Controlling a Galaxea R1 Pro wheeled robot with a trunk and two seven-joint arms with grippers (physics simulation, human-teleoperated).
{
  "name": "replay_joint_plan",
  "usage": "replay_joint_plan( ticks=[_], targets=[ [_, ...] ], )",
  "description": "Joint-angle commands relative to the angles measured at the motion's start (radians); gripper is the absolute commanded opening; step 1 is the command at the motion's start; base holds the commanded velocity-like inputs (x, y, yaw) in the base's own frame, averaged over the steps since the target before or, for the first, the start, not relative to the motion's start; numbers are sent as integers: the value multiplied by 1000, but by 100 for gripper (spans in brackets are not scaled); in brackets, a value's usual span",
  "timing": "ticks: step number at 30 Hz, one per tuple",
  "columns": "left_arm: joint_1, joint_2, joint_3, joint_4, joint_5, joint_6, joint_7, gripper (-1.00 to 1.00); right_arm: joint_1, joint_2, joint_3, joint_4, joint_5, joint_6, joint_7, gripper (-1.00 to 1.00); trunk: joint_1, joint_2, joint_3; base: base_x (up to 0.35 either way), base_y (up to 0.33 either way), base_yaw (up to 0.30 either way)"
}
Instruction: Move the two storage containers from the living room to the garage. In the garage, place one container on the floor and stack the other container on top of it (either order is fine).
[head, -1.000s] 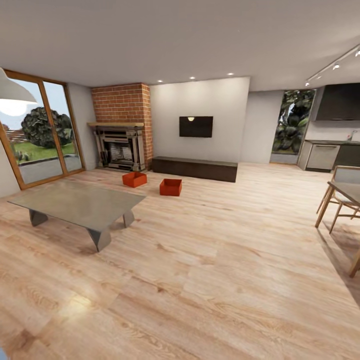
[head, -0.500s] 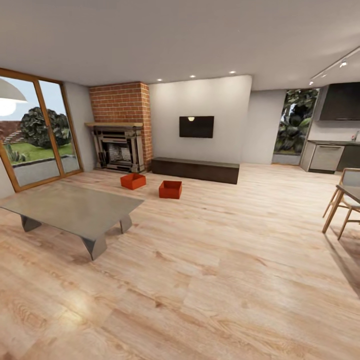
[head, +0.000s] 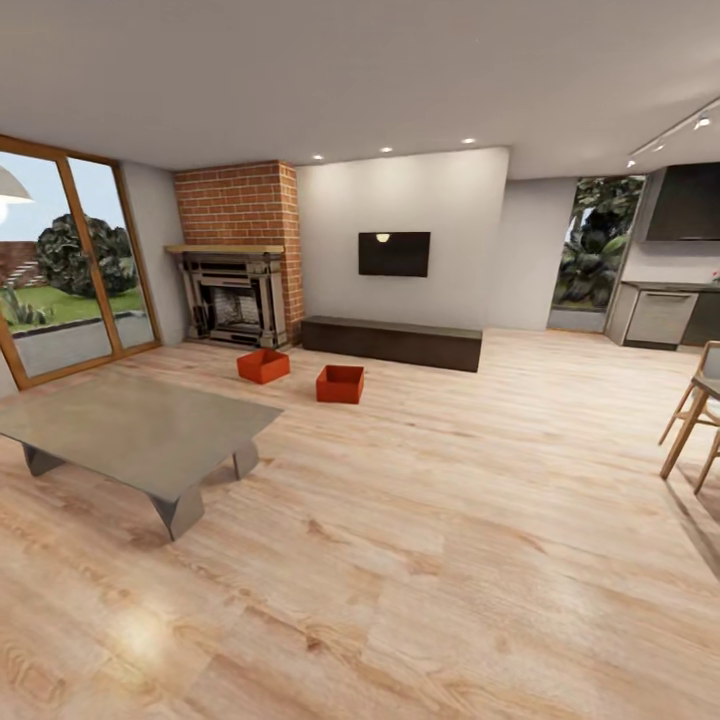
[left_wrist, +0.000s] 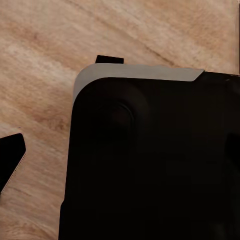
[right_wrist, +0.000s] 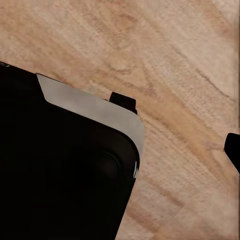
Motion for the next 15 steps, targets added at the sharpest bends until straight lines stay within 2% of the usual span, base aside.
replay_joint_plan(
  ticks=[1, 15],
  targets=[
    [0, 0, 0, 0, 8, -2, -1, 100, -1, 0, 8, 2, -10, -5, 1, 100, 1, 0, -1, 323, 0, 0],
    [0, 0, 0, 0, 8, -2, -1, 100, -1, 1, 8, 2, -10, -5, 1, 100, 1, 0, -1, 323, 0, 0]
  ],
)
